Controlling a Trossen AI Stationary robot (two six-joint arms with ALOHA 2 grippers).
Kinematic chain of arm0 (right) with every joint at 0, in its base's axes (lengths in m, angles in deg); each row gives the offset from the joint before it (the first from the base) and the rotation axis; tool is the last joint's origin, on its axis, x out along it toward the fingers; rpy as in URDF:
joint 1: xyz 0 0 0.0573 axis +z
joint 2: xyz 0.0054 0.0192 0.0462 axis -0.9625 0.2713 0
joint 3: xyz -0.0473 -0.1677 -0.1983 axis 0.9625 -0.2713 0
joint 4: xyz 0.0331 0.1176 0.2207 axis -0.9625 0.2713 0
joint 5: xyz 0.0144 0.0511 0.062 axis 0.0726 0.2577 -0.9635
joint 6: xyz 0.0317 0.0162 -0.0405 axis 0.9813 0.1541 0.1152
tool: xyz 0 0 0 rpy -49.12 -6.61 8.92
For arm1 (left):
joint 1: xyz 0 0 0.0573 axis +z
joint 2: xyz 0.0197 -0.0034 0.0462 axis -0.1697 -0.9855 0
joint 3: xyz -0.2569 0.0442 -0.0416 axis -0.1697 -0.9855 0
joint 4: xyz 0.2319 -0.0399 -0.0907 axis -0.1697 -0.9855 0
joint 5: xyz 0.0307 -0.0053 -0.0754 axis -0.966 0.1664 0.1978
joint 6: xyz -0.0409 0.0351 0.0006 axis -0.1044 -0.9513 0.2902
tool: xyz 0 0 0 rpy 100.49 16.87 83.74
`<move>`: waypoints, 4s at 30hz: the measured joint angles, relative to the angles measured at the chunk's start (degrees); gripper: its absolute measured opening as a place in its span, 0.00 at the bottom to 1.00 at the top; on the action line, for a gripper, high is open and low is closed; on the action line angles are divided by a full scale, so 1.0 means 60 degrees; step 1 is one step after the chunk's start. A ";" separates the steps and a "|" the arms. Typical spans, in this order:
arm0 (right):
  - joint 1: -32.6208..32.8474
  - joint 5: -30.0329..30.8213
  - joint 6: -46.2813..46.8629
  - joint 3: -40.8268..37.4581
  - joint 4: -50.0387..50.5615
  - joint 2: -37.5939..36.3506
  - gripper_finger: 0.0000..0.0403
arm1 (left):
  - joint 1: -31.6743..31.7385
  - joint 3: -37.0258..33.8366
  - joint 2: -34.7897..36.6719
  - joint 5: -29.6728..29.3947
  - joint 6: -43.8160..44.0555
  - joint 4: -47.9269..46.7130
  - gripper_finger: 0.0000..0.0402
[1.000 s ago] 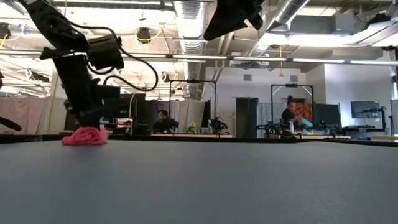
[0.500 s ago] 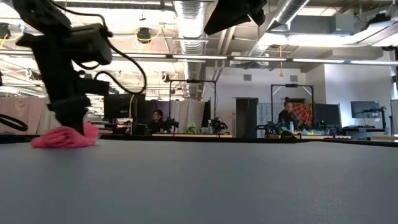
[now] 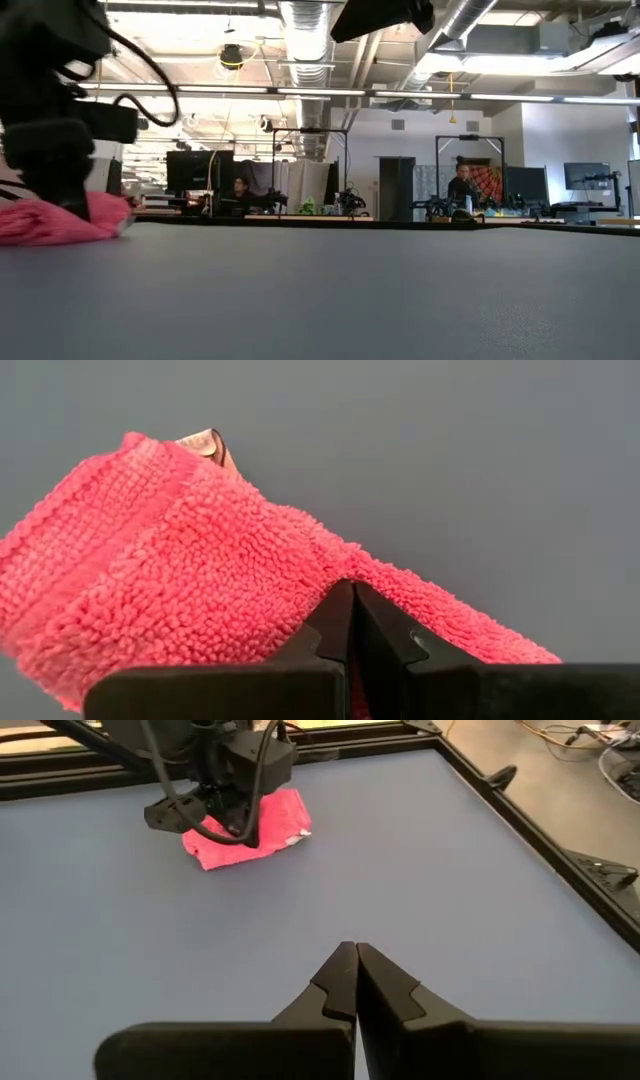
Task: Roll towel
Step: Move the pink towel to the bottom left of the table, then return to Home Position
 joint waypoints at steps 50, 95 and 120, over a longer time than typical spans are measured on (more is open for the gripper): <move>-0.0505 0.0001 0.0096 0.0000 -0.0520 0.0000 0.06 | -0.3877 0.0863 -0.0015 0.0055 -0.2166 0.1981 0.00; -0.1729 -0.1691 -0.2179 -0.0059 0.0077 -0.1101 0.05 | 0.1526 0.3438 0.1289 0.0575 -1.1137 0.2466 0.00; -0.2223 -0.3217 -0.1313 -0.9400 -0.8690 -0.6889 0.05 | 0.2828 -0.1677 1.0392 0.1943 -0.8550 0.4038 0.00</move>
